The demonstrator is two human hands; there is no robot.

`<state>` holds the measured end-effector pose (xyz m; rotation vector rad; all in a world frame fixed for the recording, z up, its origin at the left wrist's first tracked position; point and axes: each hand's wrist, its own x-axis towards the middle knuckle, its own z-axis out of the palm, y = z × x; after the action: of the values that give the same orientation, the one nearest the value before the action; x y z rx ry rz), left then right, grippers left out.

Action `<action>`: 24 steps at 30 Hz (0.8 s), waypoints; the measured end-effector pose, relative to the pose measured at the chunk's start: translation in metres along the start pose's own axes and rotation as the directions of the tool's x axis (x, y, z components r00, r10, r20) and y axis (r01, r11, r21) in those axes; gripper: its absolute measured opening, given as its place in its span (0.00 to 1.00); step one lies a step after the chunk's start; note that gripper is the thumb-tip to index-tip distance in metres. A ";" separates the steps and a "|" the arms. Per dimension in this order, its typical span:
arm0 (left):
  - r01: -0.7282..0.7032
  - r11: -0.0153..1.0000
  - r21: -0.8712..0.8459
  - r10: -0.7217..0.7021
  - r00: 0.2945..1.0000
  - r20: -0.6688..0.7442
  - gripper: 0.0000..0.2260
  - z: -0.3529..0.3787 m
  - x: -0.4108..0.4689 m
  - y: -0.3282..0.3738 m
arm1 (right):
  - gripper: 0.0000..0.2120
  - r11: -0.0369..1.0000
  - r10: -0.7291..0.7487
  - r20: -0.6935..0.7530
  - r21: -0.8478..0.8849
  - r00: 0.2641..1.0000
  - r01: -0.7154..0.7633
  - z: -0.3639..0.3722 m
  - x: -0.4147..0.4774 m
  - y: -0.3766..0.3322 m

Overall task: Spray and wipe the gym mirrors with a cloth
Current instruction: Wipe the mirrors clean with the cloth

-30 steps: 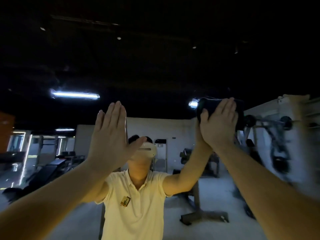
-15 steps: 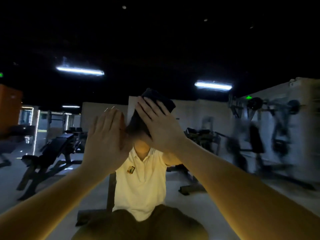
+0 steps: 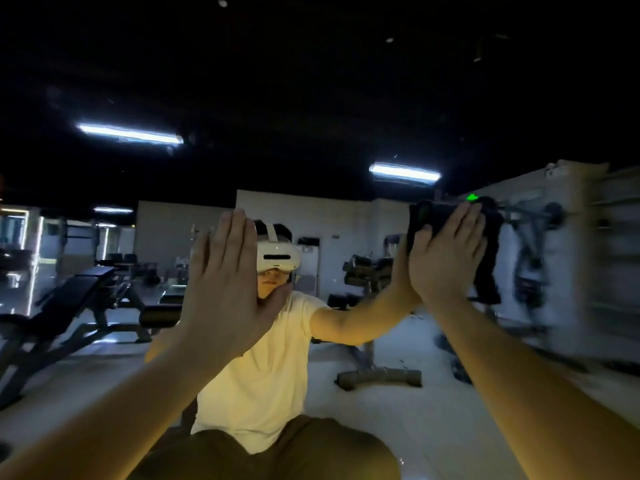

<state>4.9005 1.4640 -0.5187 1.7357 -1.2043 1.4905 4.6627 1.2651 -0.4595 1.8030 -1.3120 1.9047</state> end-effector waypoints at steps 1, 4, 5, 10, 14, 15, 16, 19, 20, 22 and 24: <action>0.003 1.000 -0.015 -0.004 1.000 -0.014 0.44 0.000 -0.001 0.000 | 0.37 1.000 0.003 -0.013 0.007 1.000 -0.003 0.002 -0.005 -0.014; 0.020 0.997 -0.071 -0.025 0.997 -0.071 0.40 0.000 -0.015 0.000 | 0.37 0.990 -0.141 -0.023 -0.004 0.990 0.141 0.008 -0.026 -0.057; 0.029 0.995 -0.098 -0.038 0.995 -0.093 0.39 0.000 -0.023 -0.001 | 0.37 0.977 -0.214 -0.010 -0.018 0.977 0.214 0.009 -0.036 -0.071; 0.107 0.981 -0.159 -0.130 0.980 -0.148 0.32 0.002 -0.066 -0.009 | 0.37 0.832 -0.554 0.077 0.024 0.829 0.554 0.013 -0.095 -0.129; 0.138 0.976 -0.167 -0.170 0.966 -0.195 0.30 0.002 -0.091 -0.013 | 0.35 0.529 -0.842 0.171 0.084 0.511 0.844 0.018 -0.141 -0.140; 0.147 0.975 -0.169 -0.179 0.965 -0.190 0.30 0.003 -0.095 -0.012 | 0.34 0.493 -0.863 0.166 0.075 0.477 0.867 0.017 -0.141 -0.136; 0.159 0.972 -0.172 -0.189 0.966 -0.177 0.30 0.002 -0.097 -0.010 | 0.32 0.480 -0.871 0.156 0.063 0.466 0.875 0.016 -0.137 -0.129; 0.152 0.975 -0.160 -0.176 0.973 -0.146 0.34 0.003 -0.096 -0.003 | 0.31 0.537 -0.836 0.146 0.009 0.530 0.844 0.013 -0.117 -0.102; 0.143 0.979 -0.148 -0.163 0.977 -0.138 0.36 0.004 -0.094 0.001 | 0.31 0.578 -0.807 0.139 -0.005 0.573 0.816 0.013 -0.109 -0.088; 0.154 0.981 -0.118 -0.168 0.978 -0.120 0.41 0.007 -0.091 0.009 | 0.32 0.673 -0.732 0.121 -0.023 0.670 0.740 0.013 -0.097 -0.059; 0.185 0.980 -0.079 -0.192 0.976 -0.102 0.46 0.011 -0.089 0.015 | 0.32 0.753 -0.650 0.107 -0.043 0.752 0.657 0.013 -0.087 -0.029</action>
<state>4.8940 1.4727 -0.6091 1.6509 -0.9938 1.3955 4.7116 1.3093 -0.5254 1.9650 -0.6078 1.3727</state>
